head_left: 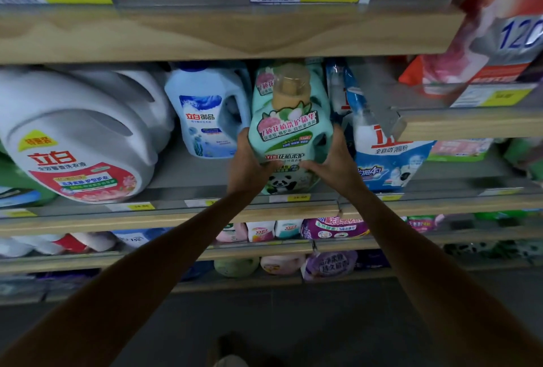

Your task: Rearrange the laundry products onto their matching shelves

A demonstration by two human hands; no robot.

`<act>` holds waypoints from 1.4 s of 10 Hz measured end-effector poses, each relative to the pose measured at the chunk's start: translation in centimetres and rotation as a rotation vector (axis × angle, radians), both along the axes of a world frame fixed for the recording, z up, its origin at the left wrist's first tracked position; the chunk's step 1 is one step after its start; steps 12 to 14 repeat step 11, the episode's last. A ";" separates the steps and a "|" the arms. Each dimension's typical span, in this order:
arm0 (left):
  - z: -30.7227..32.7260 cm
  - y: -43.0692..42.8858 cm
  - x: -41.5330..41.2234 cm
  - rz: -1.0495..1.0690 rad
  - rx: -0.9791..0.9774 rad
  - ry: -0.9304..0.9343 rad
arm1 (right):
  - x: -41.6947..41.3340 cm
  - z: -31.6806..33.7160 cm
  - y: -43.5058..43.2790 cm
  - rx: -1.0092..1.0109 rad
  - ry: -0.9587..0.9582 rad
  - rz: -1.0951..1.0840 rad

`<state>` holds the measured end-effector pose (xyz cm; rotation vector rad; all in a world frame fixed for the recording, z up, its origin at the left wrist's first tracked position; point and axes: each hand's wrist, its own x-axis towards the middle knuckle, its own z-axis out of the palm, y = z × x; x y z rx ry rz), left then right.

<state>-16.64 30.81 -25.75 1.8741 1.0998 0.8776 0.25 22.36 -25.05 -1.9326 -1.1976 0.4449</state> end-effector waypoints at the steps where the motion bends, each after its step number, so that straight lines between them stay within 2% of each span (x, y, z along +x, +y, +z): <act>1: 0.1 -0.4 0.5 0.015 0.007 0.007 | 0.8 -0.1 0.3 0.004 0.027 0.030; 3: 0.1 0.1 0.5 -0.037 -0.016 0.012 | 0.9 -0.8 0.3 0.023 0.074 0.016; 5: 0.6 -0.2 0.4 -0.047 -0.066 0.027 | 0.1 -0.6 -0.1 0.043 0.011 -0.031; 6: 1.3 -0.5 0.3 -0.021 -0.082 0.107 | -0.4 -0.3 -0.8 0.004 -0.040 -0.048; 7: 2.0 -1.4 -0.6 0.042 0.017 0.404 | -1.1 0.1 -1.9 -0.143 -0.192 -0.123; 8: 1.8 -3.9 -2.8 0.050 0.109 0.697 | -2.6 0.1 -3.7 -0.307 -0.461 -0.105; 9: 1.0 -6.9 -5.5 -0.017 0.194 0.848 | -5.1 0.4 -5.3 -0.313 -0.522 -0.016; 10: 0.8 -9.2 -8.7 -0.022 0.261 0.921 | -8.5 1.0 -6.8 -0.285 -0.620 0.054; 11: 1.1 -11.5 -12.3 0.026 0.307 0.937 | -12.3 1.2 -8.6 -0.285 -0.702 0.117; 14: 1.1 -11.5 -12.3 0.026 0.307 0.937 | -12.3 1.2 -8.6 -0.285 -0.702 0.117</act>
